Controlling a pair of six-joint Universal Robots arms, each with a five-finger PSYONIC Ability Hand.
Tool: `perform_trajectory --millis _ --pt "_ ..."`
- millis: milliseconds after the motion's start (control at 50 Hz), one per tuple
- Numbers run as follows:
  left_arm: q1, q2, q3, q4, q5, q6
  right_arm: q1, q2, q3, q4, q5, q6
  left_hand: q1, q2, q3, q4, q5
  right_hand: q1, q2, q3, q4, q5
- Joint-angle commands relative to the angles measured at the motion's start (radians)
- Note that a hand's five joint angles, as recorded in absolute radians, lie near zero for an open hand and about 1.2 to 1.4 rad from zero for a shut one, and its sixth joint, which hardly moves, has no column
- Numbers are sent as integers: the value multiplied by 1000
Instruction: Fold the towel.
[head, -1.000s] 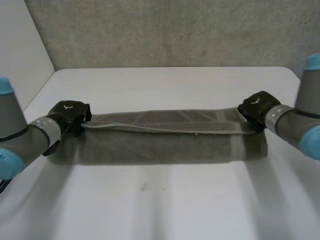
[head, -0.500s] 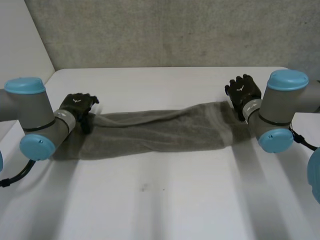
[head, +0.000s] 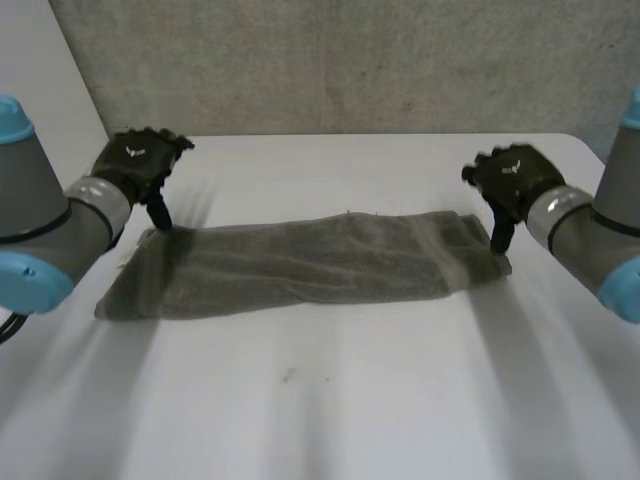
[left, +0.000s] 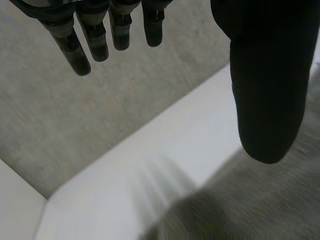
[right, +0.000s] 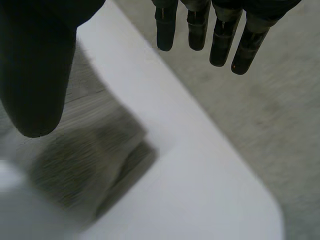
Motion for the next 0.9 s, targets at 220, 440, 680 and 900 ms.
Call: perform_trajectory --millis 220,440,680,900 --pt "-21 92 -308 158 5 1 -100 152 152 -172 -137 34 20 27 25 25 -7 372 352 365 346 350" --pt "-21 92 -308 161 5 1 -121 212 116 -229 -103 29 20 27 25 25 -7 1193 1173 1186 1167 1171" --pt "-9 98 -320 155 2 1 -290 100 135 -157 96 -297 17 24 22 22 -10 1193 1173 1186 1167 1171" --pt "-6 136 -342 157 4 -1 -209 -23 51 -209 141 -255 29 36 33 34 2 1193 1173 1186 1167 1171"
